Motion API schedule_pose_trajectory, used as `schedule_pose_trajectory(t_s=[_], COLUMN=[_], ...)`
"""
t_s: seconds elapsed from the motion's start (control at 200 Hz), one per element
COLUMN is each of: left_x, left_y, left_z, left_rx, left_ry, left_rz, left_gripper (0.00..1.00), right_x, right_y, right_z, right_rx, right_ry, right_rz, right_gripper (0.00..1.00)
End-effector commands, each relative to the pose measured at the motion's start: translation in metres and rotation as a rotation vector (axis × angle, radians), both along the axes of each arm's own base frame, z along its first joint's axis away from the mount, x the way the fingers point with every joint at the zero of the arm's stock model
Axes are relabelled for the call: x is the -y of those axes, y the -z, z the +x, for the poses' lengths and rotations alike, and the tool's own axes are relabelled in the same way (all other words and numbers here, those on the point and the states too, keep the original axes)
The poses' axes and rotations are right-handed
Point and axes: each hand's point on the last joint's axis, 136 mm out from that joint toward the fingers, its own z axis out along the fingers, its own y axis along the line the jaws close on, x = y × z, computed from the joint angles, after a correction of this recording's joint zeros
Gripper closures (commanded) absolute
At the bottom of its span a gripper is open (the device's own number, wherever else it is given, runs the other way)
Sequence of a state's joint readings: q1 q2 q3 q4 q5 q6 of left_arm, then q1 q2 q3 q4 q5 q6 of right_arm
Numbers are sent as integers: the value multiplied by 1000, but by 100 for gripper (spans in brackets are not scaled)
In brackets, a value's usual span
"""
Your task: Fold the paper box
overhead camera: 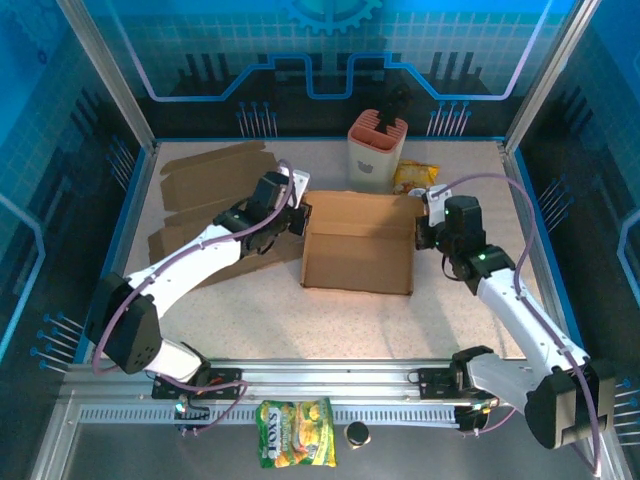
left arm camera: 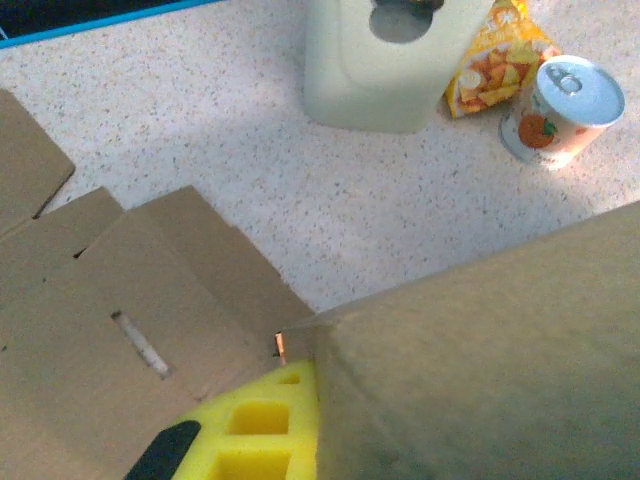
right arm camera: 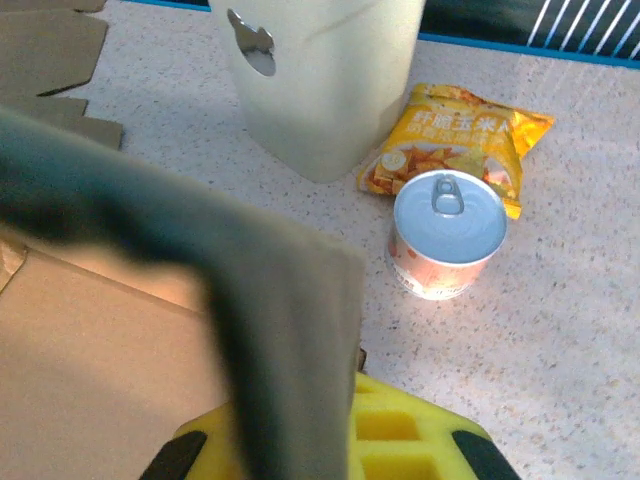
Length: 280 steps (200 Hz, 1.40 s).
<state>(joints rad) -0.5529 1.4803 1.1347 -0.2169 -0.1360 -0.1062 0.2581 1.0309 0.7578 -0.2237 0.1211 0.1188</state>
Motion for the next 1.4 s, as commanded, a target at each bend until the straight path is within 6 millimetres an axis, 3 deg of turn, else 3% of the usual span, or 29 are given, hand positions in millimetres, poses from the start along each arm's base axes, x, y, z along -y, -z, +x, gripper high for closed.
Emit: schedule_pose_trajectory(t_s=[0.0,0.195,0.535,0.765,1.011,1.196,1.396], left_x=[46,55,52,52,35,26,22], left_y=[-29,-15,14,31,55,67,75], left_z=[0,-13,-35,-50,-63,-66,-69], left_rx=[99,127,122,104,115,119,127], left_ry=[109,145,139,126,79,55,44], left_rz=[-179,-240,-308,-301,-215,-165,-122], left_gripper=[100,100,100,100,100,100,100], right_x=[-22,-25,-33,-28,-19,-11,-7], right_y=[-20,-16,16,34,47,57,52], right_z=[5,4,-11,-21,-35,-48,-65], right_rx=[130,202,168,121,58,-34,-106], right_ry=[-6,38,77,102,143,173,225], right_rz=[126,154,174,147,97,65,127], right_gripper=[100,100,100,100,98,80,46])
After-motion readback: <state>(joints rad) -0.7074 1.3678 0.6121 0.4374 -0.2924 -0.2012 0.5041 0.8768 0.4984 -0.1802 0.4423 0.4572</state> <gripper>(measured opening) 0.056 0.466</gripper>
